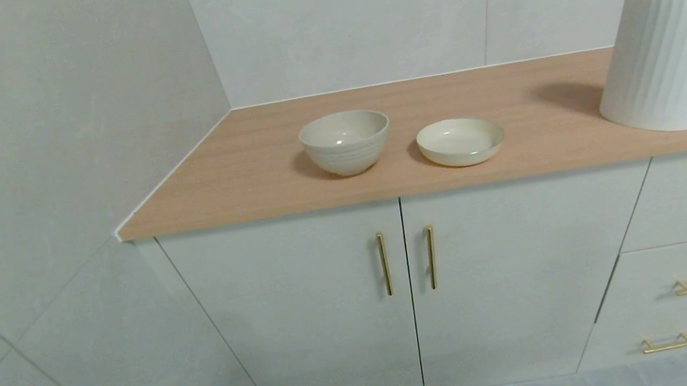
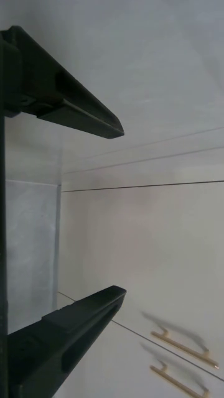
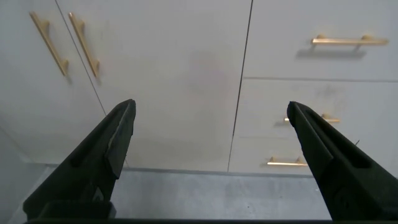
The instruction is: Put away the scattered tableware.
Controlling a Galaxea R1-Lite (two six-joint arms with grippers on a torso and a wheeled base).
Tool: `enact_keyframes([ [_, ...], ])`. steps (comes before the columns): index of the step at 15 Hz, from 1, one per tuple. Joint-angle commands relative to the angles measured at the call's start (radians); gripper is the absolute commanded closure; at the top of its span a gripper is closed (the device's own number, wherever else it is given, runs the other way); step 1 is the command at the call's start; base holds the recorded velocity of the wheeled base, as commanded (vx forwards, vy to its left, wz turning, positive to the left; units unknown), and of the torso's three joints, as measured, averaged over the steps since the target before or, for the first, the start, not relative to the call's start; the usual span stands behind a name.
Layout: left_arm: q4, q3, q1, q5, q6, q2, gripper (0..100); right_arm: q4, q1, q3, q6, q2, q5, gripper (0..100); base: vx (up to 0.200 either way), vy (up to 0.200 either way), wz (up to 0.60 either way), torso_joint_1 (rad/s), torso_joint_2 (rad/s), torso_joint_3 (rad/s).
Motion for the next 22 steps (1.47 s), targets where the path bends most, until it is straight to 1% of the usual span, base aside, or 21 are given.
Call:
enact_keyframes([
  [1, 0.000, 0.000, 0.002, 0.001, 0.000, 0.000, 0, 0.000, 0.000, 0.000, 0.000, 0.001, 0.000, 0, 0.000, 0.000, 0.00, -0.168, 0.47, 0.290],
  [7, 0.000, 0.000, 0.000, 0.001, 0.000, 0.000, 0, 0.000, 0.000, 0.000, 0.000, 0.001, 0.000, 0, 0.000, 0.000, 0.00, -0.140, 0.46, 0.312],
  [10, 0.000, 0.000, 0.000, 0.001, 0.000, 0.000, 0, 0.000, 0.000, 0.000, 0.000, 0.001, 0.000, 0, 0.000, 0.000, 0.00, -0.066, 0.36, 0.276],
  [22, 0.000, 0.000, 0.000, 0.001, 0.000, 0.000, 0, 0.000, 0.000, 0.000, -0.006, 0.001, 0.000, 0, 0.000, 0.000, 0.00, -0.006, 0.02, 0.016],
])
